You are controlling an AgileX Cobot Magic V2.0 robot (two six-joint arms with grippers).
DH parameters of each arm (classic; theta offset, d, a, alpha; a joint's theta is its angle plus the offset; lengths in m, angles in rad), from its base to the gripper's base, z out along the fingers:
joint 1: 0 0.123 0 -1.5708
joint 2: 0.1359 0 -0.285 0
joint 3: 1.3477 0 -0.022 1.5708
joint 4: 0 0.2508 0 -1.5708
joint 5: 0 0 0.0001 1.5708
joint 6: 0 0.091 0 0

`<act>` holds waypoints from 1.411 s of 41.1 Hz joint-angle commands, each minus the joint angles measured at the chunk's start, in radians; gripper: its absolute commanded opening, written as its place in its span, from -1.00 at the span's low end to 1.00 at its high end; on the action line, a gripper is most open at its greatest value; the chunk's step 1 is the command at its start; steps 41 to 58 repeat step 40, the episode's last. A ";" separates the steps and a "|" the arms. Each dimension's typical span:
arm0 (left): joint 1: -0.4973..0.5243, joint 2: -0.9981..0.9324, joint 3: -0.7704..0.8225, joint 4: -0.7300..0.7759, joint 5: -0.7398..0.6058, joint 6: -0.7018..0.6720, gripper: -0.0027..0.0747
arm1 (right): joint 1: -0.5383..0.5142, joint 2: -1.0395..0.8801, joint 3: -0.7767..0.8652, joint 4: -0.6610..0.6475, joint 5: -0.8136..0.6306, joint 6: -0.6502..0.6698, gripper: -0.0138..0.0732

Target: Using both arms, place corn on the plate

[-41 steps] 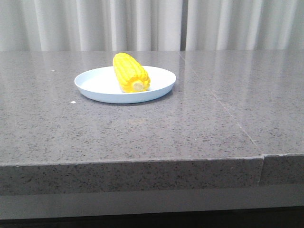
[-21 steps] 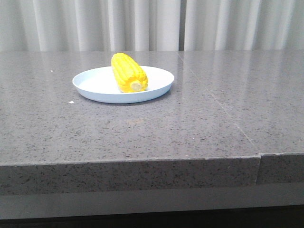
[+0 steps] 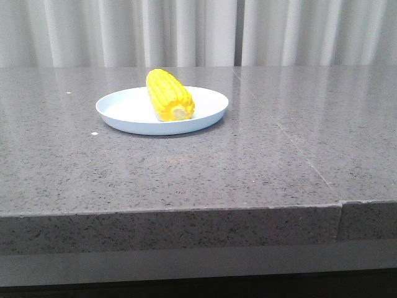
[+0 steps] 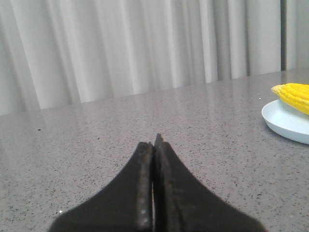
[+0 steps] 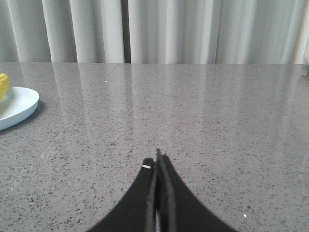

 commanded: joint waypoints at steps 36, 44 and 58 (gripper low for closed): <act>-0.007 -0.018 0.002 0.000 -0.084 -0.009 -0.98 | -0.005 -0.013 -0.016 -0.043 -0.110 0.089 -0.96; -0.007 -0.018 0.002 0.000 -0.084 -0.009 -0.98 | -0.005 -0.013 -0.016 -0.043 -0.110 0.089 -0.96; -0.007 -0.018 0.002 0.000 -0.084 -0.009 -0.98 | -0.005 -0.013 -0.016 -0.043 -0.110 0.089 -0.96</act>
